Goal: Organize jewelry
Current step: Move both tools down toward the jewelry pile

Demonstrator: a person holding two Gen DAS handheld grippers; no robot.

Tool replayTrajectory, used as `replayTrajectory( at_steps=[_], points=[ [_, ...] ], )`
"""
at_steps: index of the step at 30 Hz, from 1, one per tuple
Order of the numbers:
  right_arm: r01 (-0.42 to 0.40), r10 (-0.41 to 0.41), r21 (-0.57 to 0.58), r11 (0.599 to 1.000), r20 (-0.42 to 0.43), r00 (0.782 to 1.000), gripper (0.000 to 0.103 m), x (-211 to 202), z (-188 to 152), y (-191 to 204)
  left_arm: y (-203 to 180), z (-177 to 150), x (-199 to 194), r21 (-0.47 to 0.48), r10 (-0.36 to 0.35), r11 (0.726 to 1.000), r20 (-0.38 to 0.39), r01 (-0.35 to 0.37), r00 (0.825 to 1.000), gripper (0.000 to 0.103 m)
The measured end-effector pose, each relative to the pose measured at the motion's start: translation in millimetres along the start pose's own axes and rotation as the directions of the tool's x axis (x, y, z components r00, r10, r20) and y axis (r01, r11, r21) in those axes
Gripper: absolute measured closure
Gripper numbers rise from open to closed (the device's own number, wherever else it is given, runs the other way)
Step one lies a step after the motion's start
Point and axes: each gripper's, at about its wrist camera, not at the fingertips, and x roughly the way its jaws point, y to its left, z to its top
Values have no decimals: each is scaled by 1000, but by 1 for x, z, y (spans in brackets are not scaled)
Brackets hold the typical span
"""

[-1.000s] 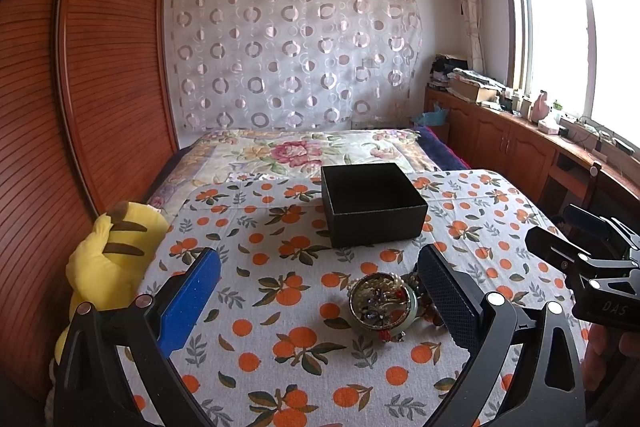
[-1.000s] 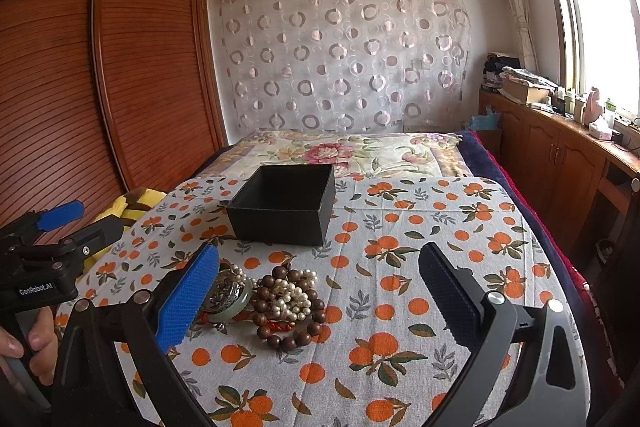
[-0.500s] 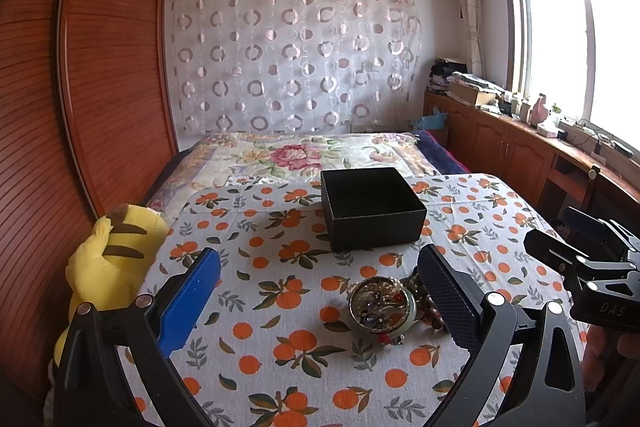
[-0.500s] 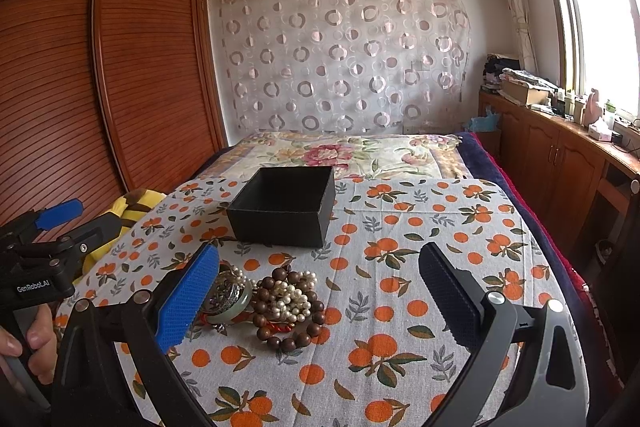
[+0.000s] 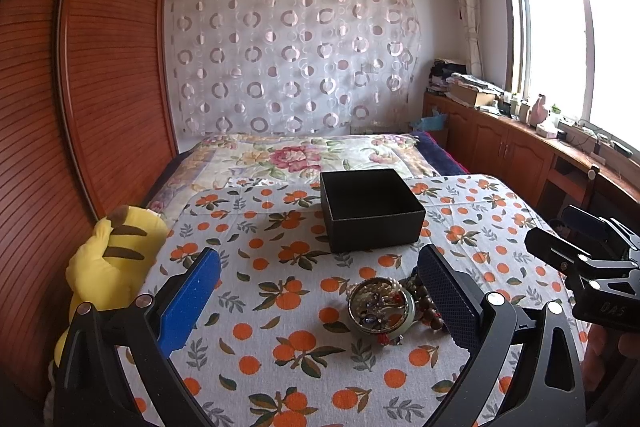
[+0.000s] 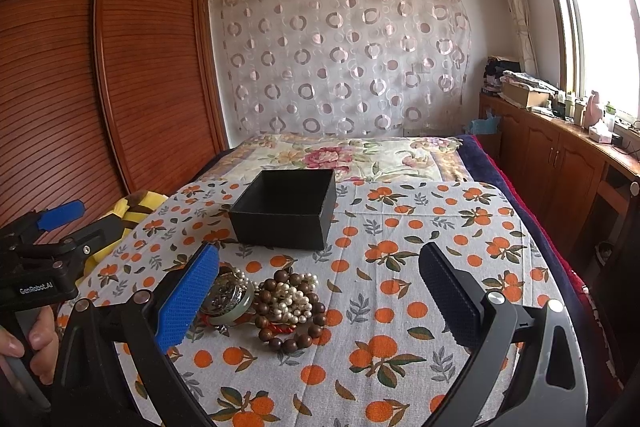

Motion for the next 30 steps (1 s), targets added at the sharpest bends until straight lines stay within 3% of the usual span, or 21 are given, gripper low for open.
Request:
replayTrajectory(
  at_steps=[22,27,30],
  points=[
    [-5,5,1,1000,-2,1000,2,3,5,4,-3,9,-7,-2,-2,1000,1,2,1000,8],
    [-21,21,-7,1000,-23,1000,2,3,-7,2,-8,14,-14,-1,-26,1000,-27,26,999,8],
    [-30,30,-12,999,-45,999,2,10,-15,-1,-7,-5,1,-5,-50,999,-62,49,997,8]
  ],
)
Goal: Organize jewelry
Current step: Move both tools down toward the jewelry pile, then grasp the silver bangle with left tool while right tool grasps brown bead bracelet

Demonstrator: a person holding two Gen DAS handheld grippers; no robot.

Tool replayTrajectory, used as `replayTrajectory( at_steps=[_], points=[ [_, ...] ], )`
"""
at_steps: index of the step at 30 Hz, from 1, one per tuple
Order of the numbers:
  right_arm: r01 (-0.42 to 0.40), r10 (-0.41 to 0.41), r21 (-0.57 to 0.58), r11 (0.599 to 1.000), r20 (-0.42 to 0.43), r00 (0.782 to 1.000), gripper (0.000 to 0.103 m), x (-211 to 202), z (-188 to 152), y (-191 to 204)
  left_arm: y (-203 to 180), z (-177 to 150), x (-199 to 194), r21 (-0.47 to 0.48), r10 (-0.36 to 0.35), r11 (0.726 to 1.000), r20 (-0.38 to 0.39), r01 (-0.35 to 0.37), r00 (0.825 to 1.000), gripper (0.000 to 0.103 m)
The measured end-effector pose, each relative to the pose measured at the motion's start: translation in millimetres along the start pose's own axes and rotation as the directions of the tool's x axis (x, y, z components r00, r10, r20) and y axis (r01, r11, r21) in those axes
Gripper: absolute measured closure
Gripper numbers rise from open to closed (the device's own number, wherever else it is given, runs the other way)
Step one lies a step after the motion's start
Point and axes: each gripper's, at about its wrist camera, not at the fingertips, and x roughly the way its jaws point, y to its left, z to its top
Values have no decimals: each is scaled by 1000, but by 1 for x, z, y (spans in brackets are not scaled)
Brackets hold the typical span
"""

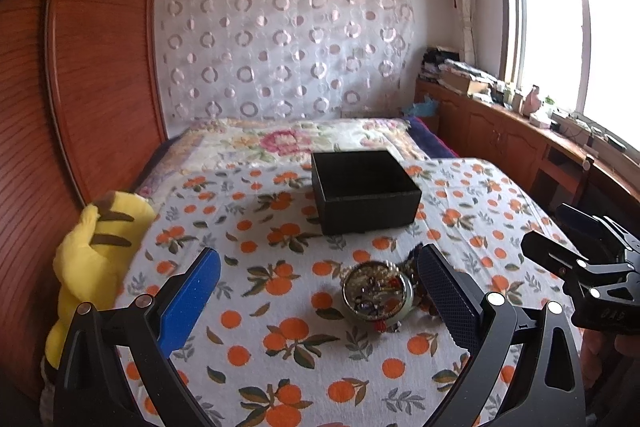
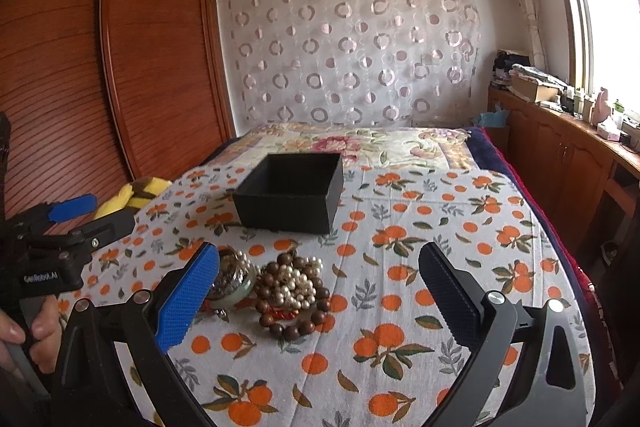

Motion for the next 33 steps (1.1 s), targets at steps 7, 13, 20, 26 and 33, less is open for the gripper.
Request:
replayTrajectory(
  at_steps=[7,13,20,26,33],
  points=[
    [-35,34,-6,999,-53,998,8,18,-19,-8,6,-18,30,11,-46,999,-80,47,996,8],
    [-62,60,-10,998,-109,992,22,37,-33,-10,9,-28,52,11,-98,995,-139,100,985,8],
    [-88,82,-28,996,-162,983,28,50,-43,-7,4,-35,73,27,-138,989,-184,145,973,21],
    [-95,88,-32,995,-181,979,28,55,-49,-5,2,-36,87,11,-215,975,-212,223,953,44],
    [-100,92,-35,994,-185,979,28,56,-50,-3,2,-32,105,7,-222,973,-230,230,947,71]
  ],
)
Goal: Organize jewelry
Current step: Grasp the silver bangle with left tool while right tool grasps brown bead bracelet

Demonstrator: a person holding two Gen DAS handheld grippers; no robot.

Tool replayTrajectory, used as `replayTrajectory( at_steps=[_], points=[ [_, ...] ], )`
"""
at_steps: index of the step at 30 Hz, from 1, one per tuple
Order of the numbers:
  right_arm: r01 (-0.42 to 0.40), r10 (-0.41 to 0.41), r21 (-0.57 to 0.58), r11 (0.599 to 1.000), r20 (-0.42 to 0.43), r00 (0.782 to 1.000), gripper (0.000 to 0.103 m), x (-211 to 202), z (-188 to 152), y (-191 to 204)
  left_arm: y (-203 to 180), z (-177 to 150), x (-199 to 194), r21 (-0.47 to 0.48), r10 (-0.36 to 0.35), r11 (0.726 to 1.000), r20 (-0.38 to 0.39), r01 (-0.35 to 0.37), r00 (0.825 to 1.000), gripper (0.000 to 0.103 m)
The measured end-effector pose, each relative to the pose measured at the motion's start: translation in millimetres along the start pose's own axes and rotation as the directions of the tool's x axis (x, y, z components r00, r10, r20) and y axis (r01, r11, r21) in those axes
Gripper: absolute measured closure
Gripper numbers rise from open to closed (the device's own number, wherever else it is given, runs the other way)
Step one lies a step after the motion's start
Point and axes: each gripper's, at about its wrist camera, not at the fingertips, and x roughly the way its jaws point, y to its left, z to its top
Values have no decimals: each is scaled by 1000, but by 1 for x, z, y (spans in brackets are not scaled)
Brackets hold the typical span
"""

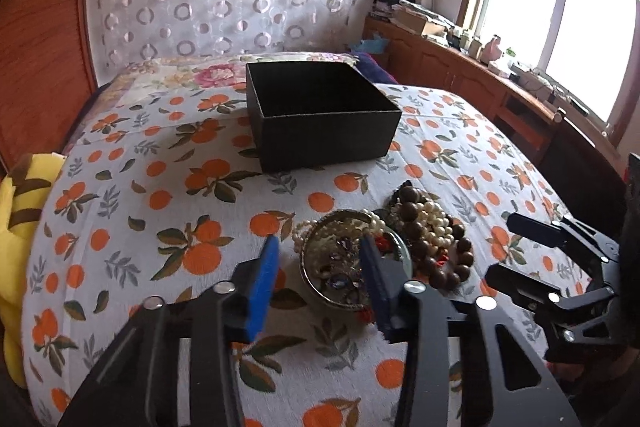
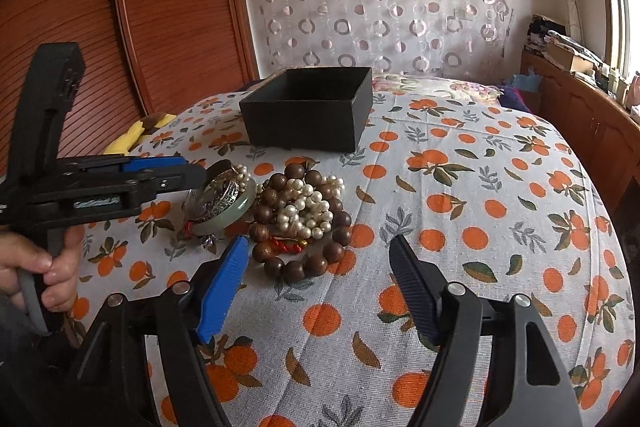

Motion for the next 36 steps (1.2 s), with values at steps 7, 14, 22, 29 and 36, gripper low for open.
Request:
replayTrajectory(
  at_steps=[7,14,22,29,36],
  points=[
    [1,-1,-12,1000,3,1000,28,-1,0,2,6,5,15,-1,11,1000,-41,-11,999,78],
    [-1,1,-13,1000,4,1000,28,0,-1,3,6,2,12,13,-1,1000,-29,2,1000,99],
    [-2,2,-13,1000,1,1000,28,0,-1,3,2,-2,-15,3,35,999,46,-35,998,100],
    [-41,40,-35,999,-51,998,45,6,1,7,6,-6,-36,-21,70,997,109,-68,992,100],
    [-102,90,-93,990,-116,989,61,18,10,22,8,-9,-44,-28,82,997,134,-79,988,100]
  ],
)
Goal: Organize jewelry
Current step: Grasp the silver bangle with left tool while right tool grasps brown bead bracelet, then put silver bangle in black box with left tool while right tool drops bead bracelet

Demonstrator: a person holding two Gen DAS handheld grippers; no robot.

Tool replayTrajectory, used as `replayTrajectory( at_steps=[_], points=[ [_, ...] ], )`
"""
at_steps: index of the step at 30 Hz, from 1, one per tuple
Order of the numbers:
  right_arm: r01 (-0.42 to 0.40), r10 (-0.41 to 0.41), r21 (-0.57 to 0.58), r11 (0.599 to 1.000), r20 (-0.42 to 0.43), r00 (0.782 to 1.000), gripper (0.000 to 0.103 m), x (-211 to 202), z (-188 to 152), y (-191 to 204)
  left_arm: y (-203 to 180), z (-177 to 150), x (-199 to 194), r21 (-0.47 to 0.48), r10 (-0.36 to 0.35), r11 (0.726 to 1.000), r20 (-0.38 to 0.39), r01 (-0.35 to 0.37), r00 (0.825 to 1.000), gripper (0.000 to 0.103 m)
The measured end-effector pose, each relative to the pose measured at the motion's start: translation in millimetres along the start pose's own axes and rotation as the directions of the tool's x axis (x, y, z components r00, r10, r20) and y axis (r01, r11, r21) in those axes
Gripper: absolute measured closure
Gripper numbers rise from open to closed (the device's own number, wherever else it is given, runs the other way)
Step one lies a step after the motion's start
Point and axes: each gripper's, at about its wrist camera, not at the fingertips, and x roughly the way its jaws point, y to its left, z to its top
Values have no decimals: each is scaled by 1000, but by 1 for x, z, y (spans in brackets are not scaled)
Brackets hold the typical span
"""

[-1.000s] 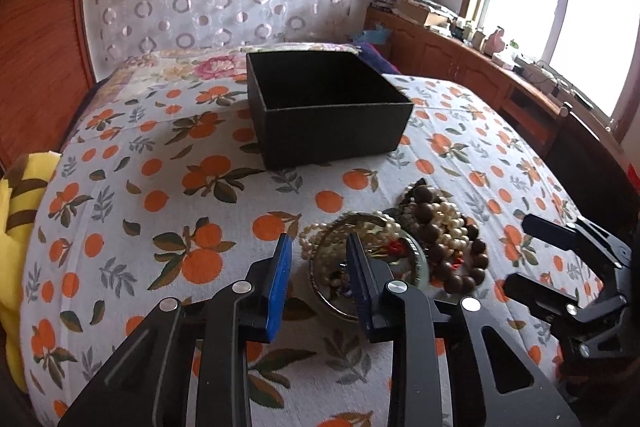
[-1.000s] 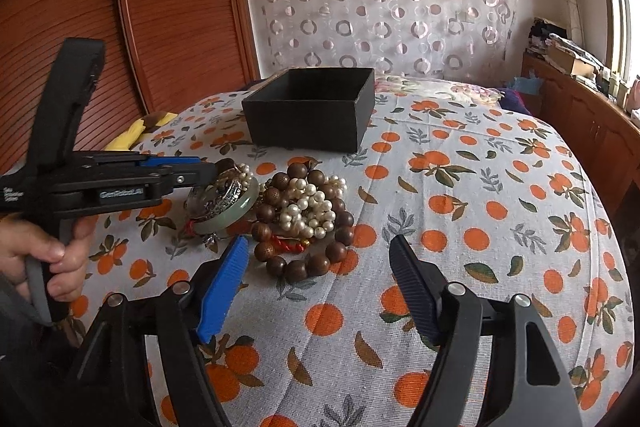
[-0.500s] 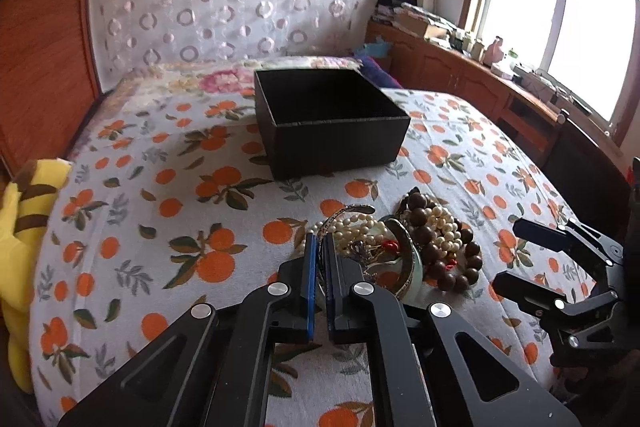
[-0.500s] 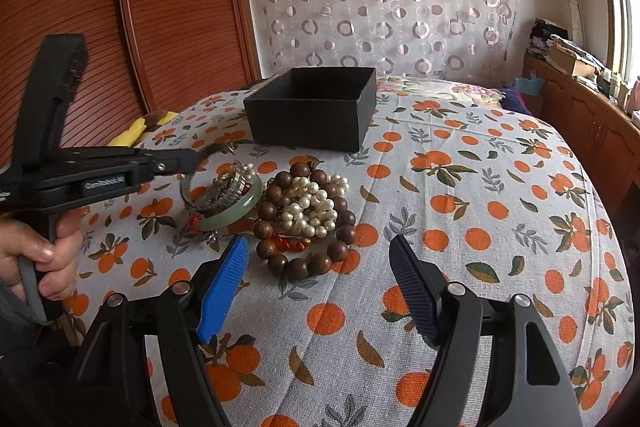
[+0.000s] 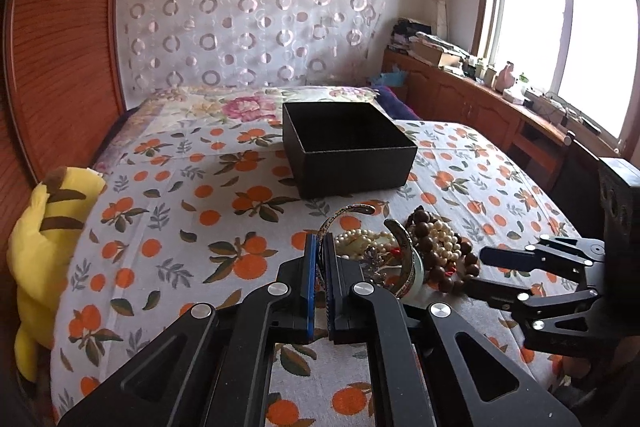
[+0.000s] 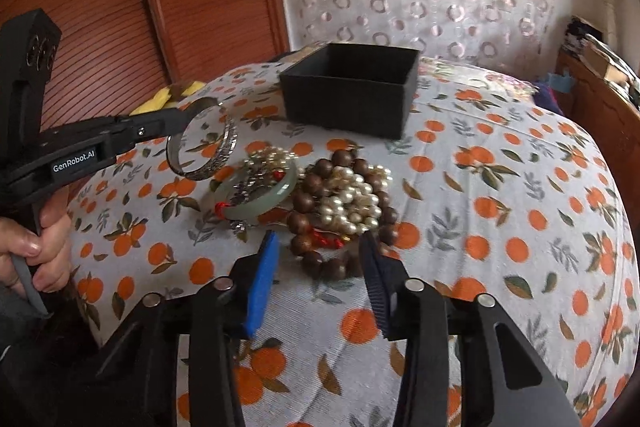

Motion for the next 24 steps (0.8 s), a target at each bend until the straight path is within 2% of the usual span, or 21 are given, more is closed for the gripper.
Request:
replayTrajectory(
  at_steps=[6,11,17,18,19,20,24],
  points=[
    [-9,5,-65,998,-62,998,68,13,6,10,-1,-1,-4,3,8,1000,13,-8,1000,100],
    [23,-31,-86,996,-94,995,69,24,8,9,0,-1,-5,1,8,1000,15,-8,1000,100],
    [63,-81,-171,983,-96,992,69,26,5,18,0,-1,-4,3,10,1000,13,-10,1000,100],
    [72,-90,-180,981,-94,992,73,26,5,19,0,-1,-4,4,9,1000,14,-9,1000,100],
    [84,-103,-185,979,-91,991,84,26,5,19,0,-1,-4,4,9,1000,14,-9,1000,100],
    [96,-114,-185,978,-89,990,88,25,5,18,0,-1,-4,4,8,1000,14,-8,1000,100],
    [73,-83,-140,988,-71,994,88,18,7,3,0,-1,-4,3,7,1000,14,-7,1000,100]
  ],
)
